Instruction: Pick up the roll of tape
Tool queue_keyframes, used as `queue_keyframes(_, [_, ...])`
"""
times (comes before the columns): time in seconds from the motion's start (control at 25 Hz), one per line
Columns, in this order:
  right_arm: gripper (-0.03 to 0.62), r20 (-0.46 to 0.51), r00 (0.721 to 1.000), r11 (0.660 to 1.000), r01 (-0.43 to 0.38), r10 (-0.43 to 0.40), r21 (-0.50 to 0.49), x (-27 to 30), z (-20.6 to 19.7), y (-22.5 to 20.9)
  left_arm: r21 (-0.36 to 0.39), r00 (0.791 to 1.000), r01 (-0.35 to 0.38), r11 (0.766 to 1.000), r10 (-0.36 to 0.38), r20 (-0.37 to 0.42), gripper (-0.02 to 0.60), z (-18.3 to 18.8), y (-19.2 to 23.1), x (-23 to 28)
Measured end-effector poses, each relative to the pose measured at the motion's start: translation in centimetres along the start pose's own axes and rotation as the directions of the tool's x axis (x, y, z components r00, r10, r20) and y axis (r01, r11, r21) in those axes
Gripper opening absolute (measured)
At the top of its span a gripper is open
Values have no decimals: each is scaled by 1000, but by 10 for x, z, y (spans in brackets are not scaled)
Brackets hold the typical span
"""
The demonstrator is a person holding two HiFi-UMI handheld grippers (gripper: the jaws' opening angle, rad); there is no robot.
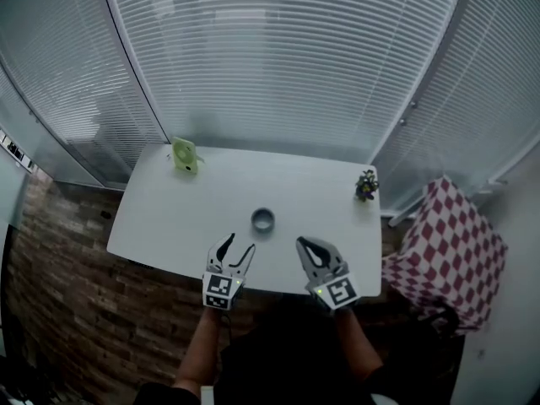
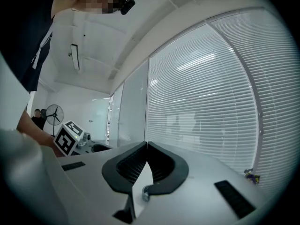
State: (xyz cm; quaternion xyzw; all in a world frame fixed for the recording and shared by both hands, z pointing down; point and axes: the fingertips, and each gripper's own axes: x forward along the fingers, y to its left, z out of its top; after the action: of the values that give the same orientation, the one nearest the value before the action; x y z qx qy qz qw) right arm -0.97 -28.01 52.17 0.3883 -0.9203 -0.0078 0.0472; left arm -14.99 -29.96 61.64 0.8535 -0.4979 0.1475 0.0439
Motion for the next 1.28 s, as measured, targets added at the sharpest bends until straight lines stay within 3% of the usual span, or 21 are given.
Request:
queue_keyframes(0.44, [8, -17, 1000, 1000, 2, -2, -11, 4, -8, -11, 25, 992, 66, 997, -63, -111, 232, -40, -8, 60])
queue_keyframes(0.76, [8, -21, 1000, 1000, 13, -13, 3, 4, -8, -20, 65, 952, 142, 988, -118, -282, 232, -85, -21, 107])
queue_keyframes(1.16, [8, -47, 999, 1000, 7, -6, 30, 6, -16, -27, 101, 936, 157, 983, -115, -331, 232, -107, -27, 142])
queue_keyframes(1.28, [8, -63, 998, 1000, -4, 5, 18, 7, -21, -26, 118, 921, 175, 977, -121, -370, 232, -120, -29, 151])
